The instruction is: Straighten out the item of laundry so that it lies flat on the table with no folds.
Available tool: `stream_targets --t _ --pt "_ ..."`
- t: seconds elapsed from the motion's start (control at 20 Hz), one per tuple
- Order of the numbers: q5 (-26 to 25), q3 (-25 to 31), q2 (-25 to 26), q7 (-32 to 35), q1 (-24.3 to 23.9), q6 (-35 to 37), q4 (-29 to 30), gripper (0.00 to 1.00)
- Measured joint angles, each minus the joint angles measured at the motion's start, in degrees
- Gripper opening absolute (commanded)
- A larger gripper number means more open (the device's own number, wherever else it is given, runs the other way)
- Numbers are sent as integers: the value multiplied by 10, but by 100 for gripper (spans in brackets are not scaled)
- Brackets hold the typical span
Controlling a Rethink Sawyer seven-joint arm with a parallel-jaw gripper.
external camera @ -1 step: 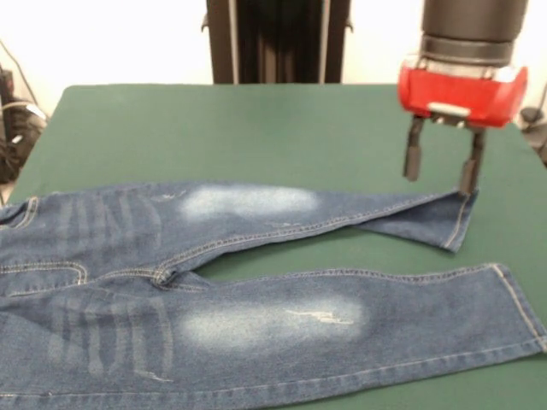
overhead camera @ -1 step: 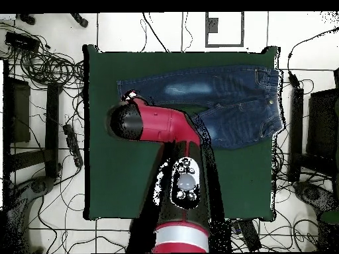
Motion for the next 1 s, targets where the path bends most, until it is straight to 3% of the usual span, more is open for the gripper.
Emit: stream_targets --t 0.55,1.0 --pt "52 -17 14 7 30 6 -14 100" --pt "62 -25 99 7 30 -8 -47 100"
